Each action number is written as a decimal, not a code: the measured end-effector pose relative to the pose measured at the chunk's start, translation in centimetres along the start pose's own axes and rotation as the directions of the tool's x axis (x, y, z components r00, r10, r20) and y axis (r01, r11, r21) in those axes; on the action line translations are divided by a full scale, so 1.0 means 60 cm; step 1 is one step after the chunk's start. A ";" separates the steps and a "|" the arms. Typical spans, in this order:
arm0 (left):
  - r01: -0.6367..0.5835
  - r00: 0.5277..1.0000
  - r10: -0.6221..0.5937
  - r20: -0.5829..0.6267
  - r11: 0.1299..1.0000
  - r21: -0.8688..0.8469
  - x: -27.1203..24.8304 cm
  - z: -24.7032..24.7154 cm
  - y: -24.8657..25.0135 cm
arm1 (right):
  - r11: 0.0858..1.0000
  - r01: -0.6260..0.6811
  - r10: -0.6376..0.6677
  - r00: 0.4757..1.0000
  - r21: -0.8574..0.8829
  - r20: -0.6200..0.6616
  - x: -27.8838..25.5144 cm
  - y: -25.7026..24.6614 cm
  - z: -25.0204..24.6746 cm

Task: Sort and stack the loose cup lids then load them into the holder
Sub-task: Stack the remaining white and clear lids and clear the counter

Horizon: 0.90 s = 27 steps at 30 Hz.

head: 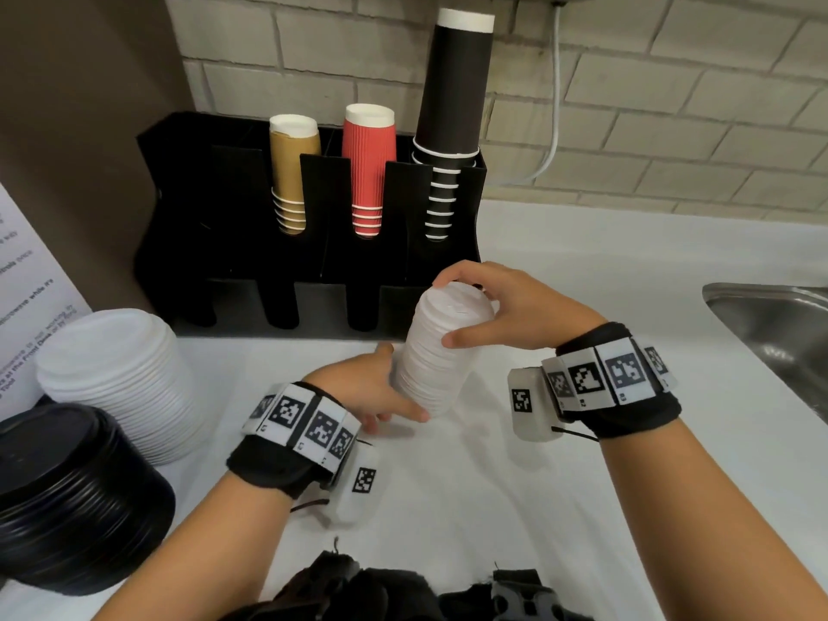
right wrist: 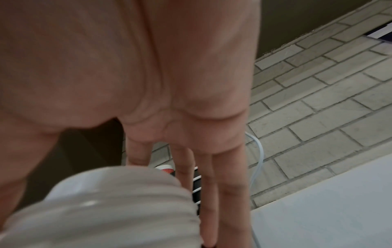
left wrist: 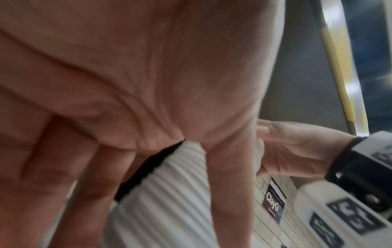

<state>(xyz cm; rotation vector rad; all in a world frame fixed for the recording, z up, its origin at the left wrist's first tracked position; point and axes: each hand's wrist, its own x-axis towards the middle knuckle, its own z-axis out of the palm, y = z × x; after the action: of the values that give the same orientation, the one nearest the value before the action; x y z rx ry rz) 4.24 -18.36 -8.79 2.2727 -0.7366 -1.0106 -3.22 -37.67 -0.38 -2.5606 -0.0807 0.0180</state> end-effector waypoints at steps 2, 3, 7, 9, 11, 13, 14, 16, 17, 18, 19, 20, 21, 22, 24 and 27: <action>0.004 1.000 -0.006 -0.019 0.996 -0.092 0.020 0.021 0.001 | 1.000 -0.010 0.010 1.000 0.005 0.001 -0.004 0.005 -0.005; -0.003 0.999 -0.001 -0.033 0.991 -0.132 0.029 0.031 0.002 | 1.000 -0.013 0.013 1.000 0.008 -0.009 -0.005 0.009 -0.006; -0.020 0.999 0.011 -0.041 0.976 -0.218 0.056 0.049 0.016 | 0.998 -0.066 0.066 0.996 0.001 -0.054 -0.004 0.023 -0.016; -0.016 1.000 0.010 -0.027 0.976 -0.217 0.066 0.051 0.026 | 0.997 -0.083 0.083 0.994 -0.003 -0.070 0.002 0.028 -0.023; -0.016 1.000 0.014 -0.015 0.982 -0.188 0.074 0.051 0.035 | 0.996 -0.092 0.091 0.993 -0.005 -0.078 0.010 0.032 -0.028; -0.013 1.000 0.010 -0.019 0.988 -0.154 0.078 0.051 0.042 | 0.995 -0.098 0.099 0.992 0.005 -0.074 0.018 0.033 -0.031; -0.010 1.000 0.006 -0.027 0.989 -0.146 0.079 0.051 0.044 | 0.995 -0.102 0.102 0.992 0.010 -0.068 0.021 0.034 -0.031; 0.000 0.999 -0.007 -0.043 0.988 -0.153 0.081 0.051 0.045 | 0.994 -0.105 0.106 0.993 0.010 -0.054 0.023 0.035 -0.031; 0.005 0.999 -0.013 -0.050 0.988 -0.156 0.082 0.052 0.044 | 0.994 -0.107 0.107 0.993 0.007 -0.048 0.023 0.036 -0.031; 0.008 0.998 -0.016 -0.054 0.987 -0.158 0.081 0.053 0.043 | 0.994 -0.109 0.109 0.993 0.003 -0.041 0.022 0.036 -0.032; 0.008 0.998 -0.018 -0.058 0.987 -0.158 0.078 0.052 0.040 | 0.994 -0.112 0.112 0.993 0.002 -0.035 0.021 0.036 -0.032; 0.008 0.998 -0.018 -0.065 0.987 -0.159 0.075 0.051 0.037 | 0.993 -0.115 0.115 0.993 0.003 -0.030 0.020 0.037 -0.033; 0.004 0.997 -0.017 -0.081 0.987 -0.160 0.070 0.048 0.033 | 0.993 -0.119 0.119 0.992 0.004 -0.028 0.020 0.037 -0.033; -0.001 0.994 -0.017 -0.108 0.986 -0.165 0.064 0.044 0.028 | 0.992 -0.122 0.123 0.992 0.004 -0.026 0.019 0.038 -0.033; -0.020 0.985 -0.016 -0.173 0.979 -0.204 0.051 0.033 0.014 | 0.991 -0.131 0.131 0.991 0.002 -0.016 0.020 0.038 -0.035; -0.057 0.967 -0.023 -0.252 0.950 -0.307 0.028 0.017 -0.008 | 0.987 -0.159 0.159 0.987 -0.008 0.020 0.024 0.036 -0.039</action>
<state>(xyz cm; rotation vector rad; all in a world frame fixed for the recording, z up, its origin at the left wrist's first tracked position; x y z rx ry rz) 4.53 -19.41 -10.48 2.0617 -0.4513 -0.7484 -1.57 -40.65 0.38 -2.5672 0.1162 0.1054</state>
